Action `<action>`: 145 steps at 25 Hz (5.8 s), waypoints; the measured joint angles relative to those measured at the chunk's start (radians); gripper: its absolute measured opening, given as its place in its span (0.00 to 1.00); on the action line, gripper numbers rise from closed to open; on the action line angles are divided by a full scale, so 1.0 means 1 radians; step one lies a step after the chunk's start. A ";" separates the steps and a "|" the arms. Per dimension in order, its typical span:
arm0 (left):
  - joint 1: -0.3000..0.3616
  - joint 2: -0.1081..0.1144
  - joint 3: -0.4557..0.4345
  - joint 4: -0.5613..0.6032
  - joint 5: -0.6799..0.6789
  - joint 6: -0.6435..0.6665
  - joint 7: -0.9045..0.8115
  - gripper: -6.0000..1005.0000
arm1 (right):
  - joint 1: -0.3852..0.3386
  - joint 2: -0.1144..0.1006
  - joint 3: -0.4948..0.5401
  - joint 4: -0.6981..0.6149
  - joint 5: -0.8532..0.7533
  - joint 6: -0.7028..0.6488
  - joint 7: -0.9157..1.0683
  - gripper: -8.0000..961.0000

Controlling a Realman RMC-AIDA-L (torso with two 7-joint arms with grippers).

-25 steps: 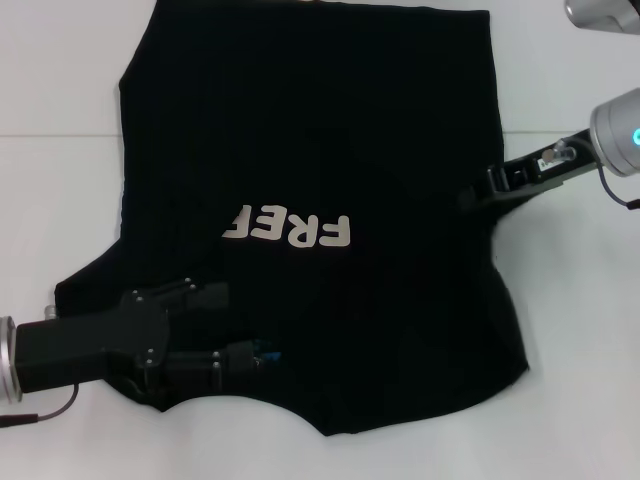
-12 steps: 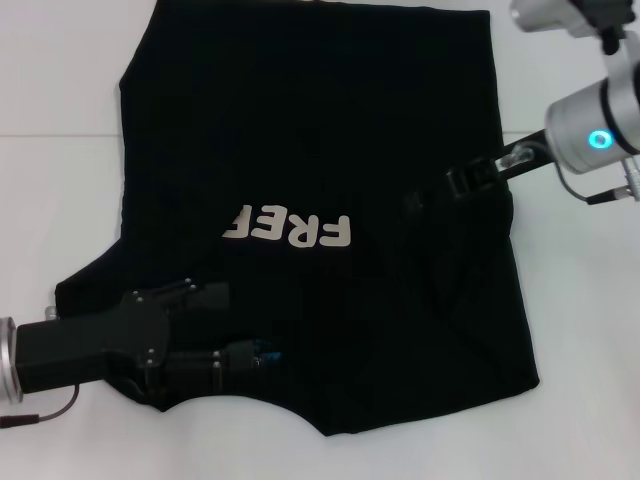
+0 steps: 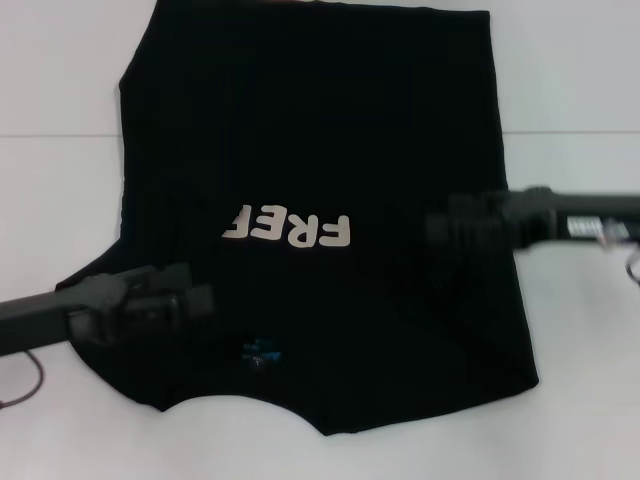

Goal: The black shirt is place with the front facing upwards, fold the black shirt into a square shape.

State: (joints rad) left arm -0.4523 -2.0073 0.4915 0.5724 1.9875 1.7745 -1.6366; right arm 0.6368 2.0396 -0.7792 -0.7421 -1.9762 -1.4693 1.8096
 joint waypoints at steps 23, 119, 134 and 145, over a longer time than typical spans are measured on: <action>-0.097 0.061 0.007 0.279 0.493 -0.193 -0.886 0.95 | -0.162 0.048 0.002 0.265 0.084 0.002 -0.719 0.98; -0.196 0.081 0.076 0.029 0.576 -0.386 -1.002 0.08 | -0.155 0.048 0.006 0.258 0.089 -0.033 -0.704 0.98; -0.149 0.093 0.044 0.072 0.519 -0.306 -0.916 0.08 | -0.141 -0.042 0.002 0.022 -0.017 -0.052 -0.083 0.98; -0.139 0.093 0.022 0.080 0.487 -0.264 -0.818 0.05 | 0.040 -0.137 0.014 -0.075 -0.420 -0.198 0.564 0.97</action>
State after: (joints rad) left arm -0.5912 -1.9143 0.5137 0.6529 2.4746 1.5101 -2.4546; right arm 0.6766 1.9021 -0.7649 -0.8172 -2.3964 -1.6668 2.3735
